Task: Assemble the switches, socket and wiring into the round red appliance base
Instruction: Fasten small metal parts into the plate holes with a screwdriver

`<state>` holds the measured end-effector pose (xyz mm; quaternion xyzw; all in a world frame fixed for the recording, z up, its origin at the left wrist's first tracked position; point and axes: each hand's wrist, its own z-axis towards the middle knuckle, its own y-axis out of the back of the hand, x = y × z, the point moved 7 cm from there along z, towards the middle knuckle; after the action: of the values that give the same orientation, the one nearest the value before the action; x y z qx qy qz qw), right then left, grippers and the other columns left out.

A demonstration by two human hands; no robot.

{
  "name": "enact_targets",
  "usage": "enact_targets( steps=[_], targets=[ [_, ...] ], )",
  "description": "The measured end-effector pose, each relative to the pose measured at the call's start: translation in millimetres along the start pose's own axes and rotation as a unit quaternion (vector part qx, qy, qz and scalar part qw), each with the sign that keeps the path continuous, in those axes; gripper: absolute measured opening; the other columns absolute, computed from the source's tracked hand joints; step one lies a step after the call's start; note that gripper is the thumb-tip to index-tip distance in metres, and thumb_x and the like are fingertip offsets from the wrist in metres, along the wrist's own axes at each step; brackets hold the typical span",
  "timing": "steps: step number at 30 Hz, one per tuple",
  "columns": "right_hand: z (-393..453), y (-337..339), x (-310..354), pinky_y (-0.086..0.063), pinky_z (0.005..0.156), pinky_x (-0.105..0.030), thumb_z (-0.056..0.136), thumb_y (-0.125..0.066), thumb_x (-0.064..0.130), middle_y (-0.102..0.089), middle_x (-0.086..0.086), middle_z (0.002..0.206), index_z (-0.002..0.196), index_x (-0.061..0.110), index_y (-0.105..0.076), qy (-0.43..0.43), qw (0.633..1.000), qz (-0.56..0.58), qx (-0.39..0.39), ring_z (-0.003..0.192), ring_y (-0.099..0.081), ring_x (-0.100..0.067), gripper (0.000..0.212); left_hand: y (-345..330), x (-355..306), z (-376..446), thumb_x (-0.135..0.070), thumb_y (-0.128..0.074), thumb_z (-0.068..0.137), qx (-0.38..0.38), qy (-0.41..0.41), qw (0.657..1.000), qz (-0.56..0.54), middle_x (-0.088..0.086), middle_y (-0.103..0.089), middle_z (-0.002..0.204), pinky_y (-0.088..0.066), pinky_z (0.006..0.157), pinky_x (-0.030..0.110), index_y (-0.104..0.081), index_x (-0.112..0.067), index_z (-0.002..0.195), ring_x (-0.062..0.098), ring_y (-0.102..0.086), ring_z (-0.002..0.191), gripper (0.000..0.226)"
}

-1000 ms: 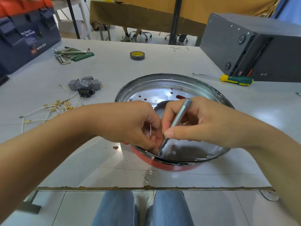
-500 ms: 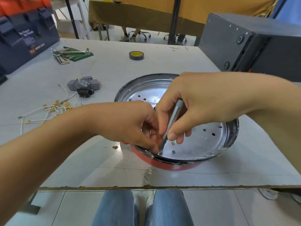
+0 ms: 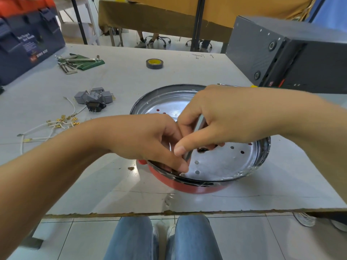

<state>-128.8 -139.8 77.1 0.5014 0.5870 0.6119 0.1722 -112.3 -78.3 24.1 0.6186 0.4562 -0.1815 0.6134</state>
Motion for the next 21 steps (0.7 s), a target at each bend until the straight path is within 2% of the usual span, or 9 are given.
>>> enact_targets(
  steps=[2, 4, 8, 11, 13, 14, 17, 19, 21],
  targets=[
    [-2, 6, 3, -0.044, 0.055, -0.015, 0.070, -0.068, 0.051, -0.065, 0.013, 0.064, 0.073, 0.027, -0.065, 0.021, 1.000, -0.002, -0.017, 0.058, -0.057, -0.002, 0.024, 1, 3, 0, -0.041, -0.071, 0.074, -0.003, 0.012, 1.000, -0.004, 0.009, -0.067, 0.074, -0.048, 0.064, 0.044, -0.070, -0.022, 0.081, 0.032, -0.060, 0.069, 0.020],
    [-4, 10, 6, -0.045, 0.058, -0.015, 0.073, -0.073, 0.038, -0.065, 0.015, 0.067, 0.077, 0.029, -0.066, 0.041, 0.999, -0.012, -0.026, 0.062, -0.057, -0.001, 0.012, 1, 4, -1, -0.040, -0.071, 0.075, -0.004, 0.024, 1.000, -0.003, -0.002, -0.070, 0.074, -0.052, 0.066, 0.031, -0.071, -0.022, 0.083, 0.020, -0.066, 0.070, 0.019],
    [-4, 11, 7, -0.052, 0.052, -0.028, 0.077, -0.071, 0.035, -0.064, 0.009, 0.056, 0.068, 0.025, -0.066, 0.026, 0.998, -0.041, -0.027, 0.050, -0.058, -0.006, 0.014, 0, 4, -2, -0.046, -0.068, 0.074, -0.005, 0.037, 0.999, 0.008, 0.016, -0.066, 0.072, -0.046, 0.057, 0.034, -0.070, -0.022, 0.086, 0.037, -0.057, 0.063, 0.027],
    [-1, 7, 11, -0.043, 0.051, -0.018, 0.081, -0.063, 0.043, -0.058, 0.014, 0.049, 0.061, 0.022, -0.061, 0.026, 0.995, -0.089, -0.032, 0.049, -0.053, -0.003, 0.030, 1, 3, -4, -0.037, -0.063, 0.076, -0.006, 0.042, 0.999, 0.011, 0.023, -0.064, 0.075, -0.049, 0.055, 0.038, -0.068, -0.024, 0.089, 0.039, -0.056, 0.061, 0.019],
    [1, 6, 15, -0.039, 0.055, -0.019, 0.081, -0.054, 0.050, -0.055, 0.025, 0.056, 0.057, 0.022, -0.055, 0.029, 0.990, -0.133, -0.036, 0.056, -0.050, 0.001, 0.036, 2, 1, -4, -0.026, -0.058, 0.076, -0.014, 0.044, 0.999, 0.022, 0.013, -0.070, 0.077, -0.054, 0.064, 0.052, -0.067, -0.019, 0.092, 0.038, -0.063, 0.070, 0.020],
    [2, 5, 16, -0.038, 0.056, -0.019, 0.079, -0.050, 0.052, -0.051, 0.035, 0.062, 0.057, 0.022, -0.053, 0.031, 0.987, -0.151, -0.035, 0.059, -0.049, 0.004, 0.037, 3, 0, -5, -0.022, -0.054, 0.075, -0.025, 0.042, 0.998, 0.026, 0.004, -0.072, 0.074, -0.054, 0.065, 0.055, -0.066, -0.016, 0.092, 0.031, -0.067, 0.069, 0.021],
    [1, 2, 18, -0.036, 0.063, -0.013, 0.079, -0.046, 0.053, -0.033, 0.057, 0.071, 0.068, 0.025, -0.056, 0.039, 0.984, -0.175, -0.017, 0.069, -0.045, 0.017, 0.031, 11, -6, -12, -0.017, -0.052, 0.074, -0.102, 0.007, 0.994, 0.036, -0.009, -0.070, 0.069, -0.056, 0.068, 0.045, -0.061, -0.027, 0.078, 0.011, -0.068, 0.067, 0.015],
    [-1, 0, 17, -0.038, 0.064, -0.011, 0.083, -0.054, 0.047, -0.047, 0.049, 0.069, 0.074, 0.028, -0.058, 0.042, 0.989, -0.142, -0.016, 0.067, -0.049, 0.015, 0.021, 14, -14, -22, -0.020, -0.057, 0.075, -0.146, -0.037, 0.984, 0.092, -0.014, -0.066, 0.072, -0.052, 0.066, 0.027, -0.062, -0.031, 0.078, 0.008, -0.065, 0.070, 0.013],
    [-4, 1, 17, -0.042, 0.060, -0.016, 0.083, -0.059, 0.042, -0.062, 0.022, 0.061, 0.074, 0.028, -0.060, 0.044, 0.992, -0.114, -0.023, 0.061, -0.055, 0.003, 0.018, 10, -17, -31, -0.035, -0.061, 0.079, -0.141, -0.059, 0.977, 0.147, -0.018, -0.066, 0.084, -0.048, 0.072, 0.022, -0.066, -0.032, 0.089, 0.006, -0.064, 0.082, 0.011]
  ],
)
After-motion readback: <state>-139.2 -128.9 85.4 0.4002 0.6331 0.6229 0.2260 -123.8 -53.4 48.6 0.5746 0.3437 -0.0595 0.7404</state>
